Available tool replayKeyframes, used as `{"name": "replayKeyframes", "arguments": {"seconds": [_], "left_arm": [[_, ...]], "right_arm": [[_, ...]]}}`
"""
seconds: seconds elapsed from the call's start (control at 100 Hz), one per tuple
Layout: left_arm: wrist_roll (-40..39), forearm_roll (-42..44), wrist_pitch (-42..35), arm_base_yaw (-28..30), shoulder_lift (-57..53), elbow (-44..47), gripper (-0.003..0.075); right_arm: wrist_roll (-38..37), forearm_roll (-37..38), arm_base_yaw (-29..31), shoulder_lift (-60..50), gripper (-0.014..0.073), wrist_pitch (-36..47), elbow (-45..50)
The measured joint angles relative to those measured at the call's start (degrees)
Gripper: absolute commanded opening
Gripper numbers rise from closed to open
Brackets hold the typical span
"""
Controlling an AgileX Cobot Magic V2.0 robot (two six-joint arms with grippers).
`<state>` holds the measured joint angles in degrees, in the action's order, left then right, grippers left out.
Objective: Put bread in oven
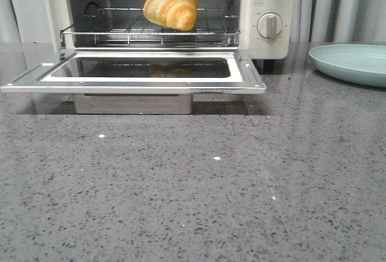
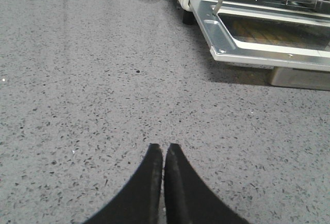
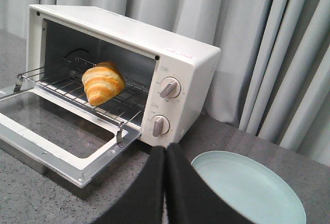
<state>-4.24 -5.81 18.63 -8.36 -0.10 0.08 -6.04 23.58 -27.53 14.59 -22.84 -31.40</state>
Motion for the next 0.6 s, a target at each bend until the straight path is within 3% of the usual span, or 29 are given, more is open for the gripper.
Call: {"name": "replayKeyframes", "arguments": {"seconds": [0.36,0.6], "left_arm": [[0.0,0.0,0.0,0.0,0.0,0.0,-0.0021],[0.0,0.0,0.0,0.0,0.0,0.0,-0.0021]], "right_arm": [[0.0,0.0,0.0,0.0,-0.0048,0.1,1.9],[0.0,-1.7,4.5,0.0,-0.0048,1.5,11.7]]}}
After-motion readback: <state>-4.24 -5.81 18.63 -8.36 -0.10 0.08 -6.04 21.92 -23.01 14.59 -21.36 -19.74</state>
